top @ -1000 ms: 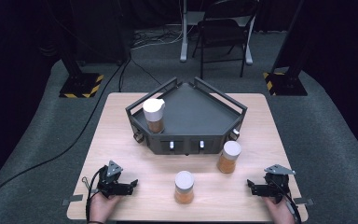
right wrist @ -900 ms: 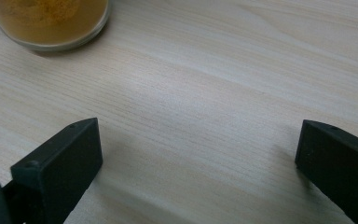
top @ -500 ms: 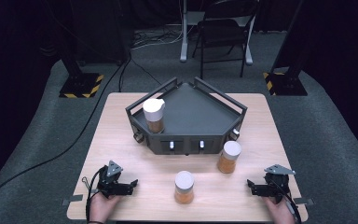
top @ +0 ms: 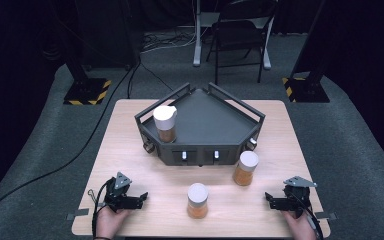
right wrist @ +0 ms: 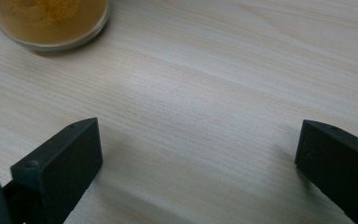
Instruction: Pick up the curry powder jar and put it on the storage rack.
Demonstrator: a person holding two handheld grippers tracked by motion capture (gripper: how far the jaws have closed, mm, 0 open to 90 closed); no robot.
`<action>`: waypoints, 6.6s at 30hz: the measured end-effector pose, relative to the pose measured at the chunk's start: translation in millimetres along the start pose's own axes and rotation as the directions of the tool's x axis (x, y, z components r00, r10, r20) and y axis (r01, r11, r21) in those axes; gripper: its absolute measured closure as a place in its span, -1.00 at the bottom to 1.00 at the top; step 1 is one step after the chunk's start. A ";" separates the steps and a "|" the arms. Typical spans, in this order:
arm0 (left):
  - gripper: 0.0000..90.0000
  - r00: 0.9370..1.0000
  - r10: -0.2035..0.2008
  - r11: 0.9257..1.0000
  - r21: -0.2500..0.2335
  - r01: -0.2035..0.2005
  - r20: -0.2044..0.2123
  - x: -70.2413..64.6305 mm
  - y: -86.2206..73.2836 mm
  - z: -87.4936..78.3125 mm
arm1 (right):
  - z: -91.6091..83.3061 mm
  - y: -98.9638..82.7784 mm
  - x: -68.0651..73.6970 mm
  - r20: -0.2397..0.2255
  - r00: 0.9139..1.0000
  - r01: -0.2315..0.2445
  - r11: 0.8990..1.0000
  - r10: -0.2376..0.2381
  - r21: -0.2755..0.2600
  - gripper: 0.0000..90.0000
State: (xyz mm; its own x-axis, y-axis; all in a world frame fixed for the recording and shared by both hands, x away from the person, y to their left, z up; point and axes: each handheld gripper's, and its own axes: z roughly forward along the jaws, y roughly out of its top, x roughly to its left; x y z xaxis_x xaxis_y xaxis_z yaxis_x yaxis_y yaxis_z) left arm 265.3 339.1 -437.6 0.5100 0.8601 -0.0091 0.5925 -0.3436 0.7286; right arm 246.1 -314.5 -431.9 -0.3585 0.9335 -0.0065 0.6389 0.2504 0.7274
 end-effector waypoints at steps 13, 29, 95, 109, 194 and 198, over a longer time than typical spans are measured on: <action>-0.93 1.000 0.000 1.000 0.000 0.000 0.000 -0.1 0.0 0.0 | 0.0 0.0 0.0 0.000 1.000 0.000 1.000 0.000 0.000 -1.00; -0.93 1.000 0.000 1.000 0.000 0.000 0.000 0.0 0.0 0.0 | 0.3 0.3 1.1 0.004 1.000 -0.002 1.000 0.002 0.000 -1.00; -0.93 1.000 0.000 1.000 0.000 0.000 0.000 0.1 0.0 0.0 | -17.5 28.0 38.5 -0.298 0.929 0.198 0.975 -0.219 -0.099 -0.90; -0.93 1.000 0.000 1.000 0.000 0.000 0.000 0.1 0.1 0.0 | -17.7 34.4 53.9 -0.350 0.901 0.229 0.966 -0.257 -0.120 -0.89; -0.93 1.000 0.003 1.000 0.001 -0.003 0.001 0.5 0.3 0.1 | 8.2 60.6 137.6 -0.449 0.807 0.274 0.916 -0.385 -0.293 -0.25; -0.93 1.000 0.003 1.000 0.001 -0.003 0.001 0.5 0.3 0.1 | 5.2 61.3 141.5 -0.433 0.812 0.283 0.913 -0.391 -0.293 -0.24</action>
State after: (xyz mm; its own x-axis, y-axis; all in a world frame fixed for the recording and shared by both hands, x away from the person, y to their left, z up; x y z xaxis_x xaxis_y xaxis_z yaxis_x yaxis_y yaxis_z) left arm 265.8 339.4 -437.4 0.5120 0.8590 -0.0075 0.5917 -0.3463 0.7280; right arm 238.1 -165.7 -391.8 -0.8354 0.5496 0.0075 0.2827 0.4180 0.8634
